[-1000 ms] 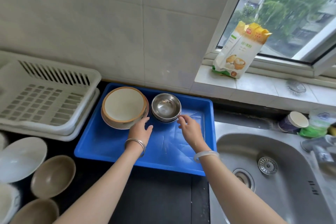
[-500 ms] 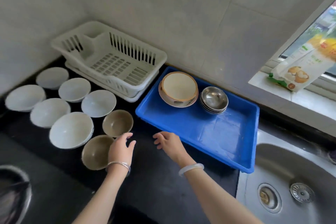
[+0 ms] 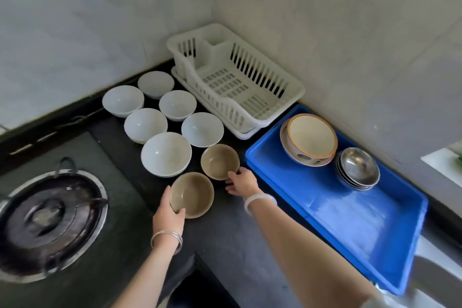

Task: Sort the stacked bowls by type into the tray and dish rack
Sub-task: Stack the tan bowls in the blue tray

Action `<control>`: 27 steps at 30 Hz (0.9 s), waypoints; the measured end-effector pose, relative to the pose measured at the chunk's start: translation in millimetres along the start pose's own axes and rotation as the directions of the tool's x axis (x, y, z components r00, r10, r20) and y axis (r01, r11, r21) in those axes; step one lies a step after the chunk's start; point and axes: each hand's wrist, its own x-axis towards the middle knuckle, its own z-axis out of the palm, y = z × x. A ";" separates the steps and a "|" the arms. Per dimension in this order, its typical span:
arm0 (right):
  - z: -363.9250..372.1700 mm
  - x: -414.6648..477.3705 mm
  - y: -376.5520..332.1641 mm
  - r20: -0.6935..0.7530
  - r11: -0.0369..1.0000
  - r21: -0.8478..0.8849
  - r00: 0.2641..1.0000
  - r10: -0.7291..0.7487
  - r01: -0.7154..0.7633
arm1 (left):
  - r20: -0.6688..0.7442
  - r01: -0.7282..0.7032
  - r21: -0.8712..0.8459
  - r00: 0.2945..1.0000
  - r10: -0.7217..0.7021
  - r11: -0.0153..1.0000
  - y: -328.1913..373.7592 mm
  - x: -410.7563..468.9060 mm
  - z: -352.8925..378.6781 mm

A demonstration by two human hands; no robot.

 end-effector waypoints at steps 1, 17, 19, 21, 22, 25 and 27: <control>0.7 1.5 -1.0 -0.006 1.000 0.030 1.000 0.001 -0.001 | 0.008 0.018 -0.024 1.000 -0.018 1.000 -0.9 1.0 -0.5; -29.7 -58.0 0.8 -0.131 0.967 -0.102 0.961 -0.244 0.232 | 0.306 0.226 -0.319 0.944 -0.126 0.920 0.8 18.9 10.5; -26.2 -62.7 5.2 -0.045 0.949 -0.197 0.965 -0.257 0.244 | 0.345 0.281 -0.374 0.927 -0.148 0.884 3.2 20.4 13.9; -21.6 -64.9 11.9 -0.005 0.924 -0.281 0.962 -0.273 0.260 | 0.336 0.312 -0.428 0.926 -0.172 0.848 6.0 19.9 15.0; -19.3 -65.6 15.0 -0.002 0.917 -0.305 0.963 -0.271 0.258 | 0.322 0.326 -0.453 0.928 -0.189 0.830 7.3 19.4 14.7; -14.1 -65.9 20.4 0.002 0.906 -0.349 0.967 -0.256 0.241 | 0.285 0.348 -0.488 0.931 -0.230 0.801 9.0 19.2 12.3; -11.4 -64.6 22.0 0.008 0.893 -0.372 0.963 -0.269 0.252 | 0.289 0.343 -0.500 0.932 -0.220 0.795 10.1 18.1 11.0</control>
